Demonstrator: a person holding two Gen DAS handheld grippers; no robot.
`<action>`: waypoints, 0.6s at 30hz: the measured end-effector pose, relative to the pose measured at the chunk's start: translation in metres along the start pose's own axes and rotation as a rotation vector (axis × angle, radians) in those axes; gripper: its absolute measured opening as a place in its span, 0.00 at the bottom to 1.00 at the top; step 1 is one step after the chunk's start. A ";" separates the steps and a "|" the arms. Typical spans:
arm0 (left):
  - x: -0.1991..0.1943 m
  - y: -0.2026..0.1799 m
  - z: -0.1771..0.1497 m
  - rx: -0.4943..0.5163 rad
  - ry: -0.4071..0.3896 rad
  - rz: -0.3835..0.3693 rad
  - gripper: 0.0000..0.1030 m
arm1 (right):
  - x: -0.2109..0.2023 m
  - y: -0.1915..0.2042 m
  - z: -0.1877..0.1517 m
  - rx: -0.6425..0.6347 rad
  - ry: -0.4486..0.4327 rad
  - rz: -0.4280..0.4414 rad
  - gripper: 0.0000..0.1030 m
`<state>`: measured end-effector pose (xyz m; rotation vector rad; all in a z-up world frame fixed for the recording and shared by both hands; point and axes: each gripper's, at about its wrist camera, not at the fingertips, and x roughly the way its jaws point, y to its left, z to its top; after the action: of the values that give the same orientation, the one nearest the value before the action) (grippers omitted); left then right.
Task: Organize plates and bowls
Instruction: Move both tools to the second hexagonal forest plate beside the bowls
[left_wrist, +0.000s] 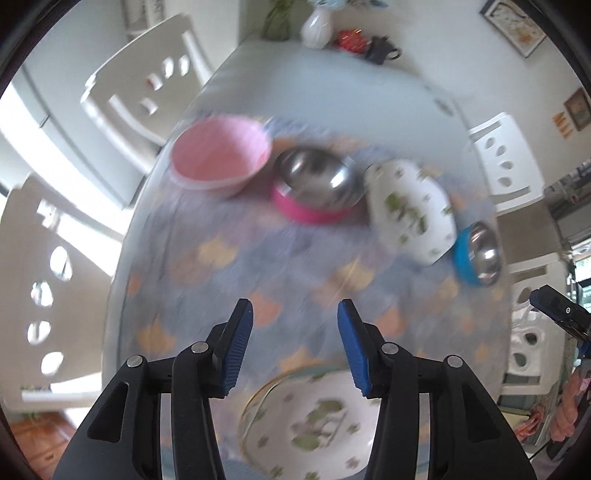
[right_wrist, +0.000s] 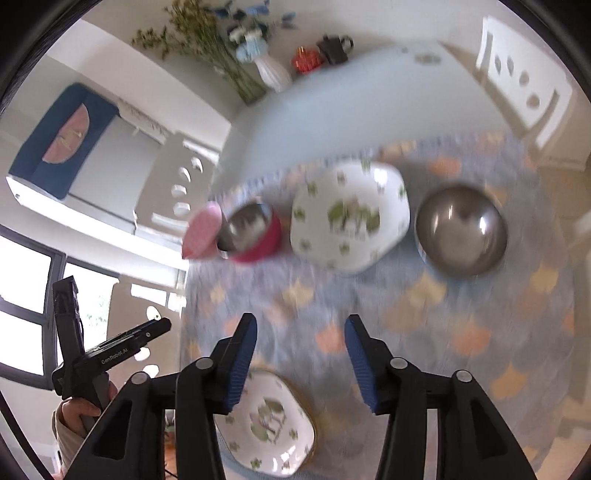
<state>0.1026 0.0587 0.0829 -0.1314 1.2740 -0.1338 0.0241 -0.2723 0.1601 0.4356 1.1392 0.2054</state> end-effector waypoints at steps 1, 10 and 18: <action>0.000 -0.005 0.007 0.000 -0.006 -0.015 0.49 | -0.003 0.001 0.007 -0.002 -0.011 -0.003 0.48; 0.040 -0.048 0.046 -0.039 0.026 -0.127 0.63 | -0.005 -0.005 0.083 0.013 -0.088 -0.027 0.54; 0.110 -0.076 0.057 -0.062 0.126 -0.123 0.63 | 0.056 -0.046 0.134 0.064 -0.020 -0.093 0.54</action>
<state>0.1869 -0.0342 0.0085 -0.2582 1.3966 -0.2115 0.1664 -0.3237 0.1400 0.4392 1.1463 0.0835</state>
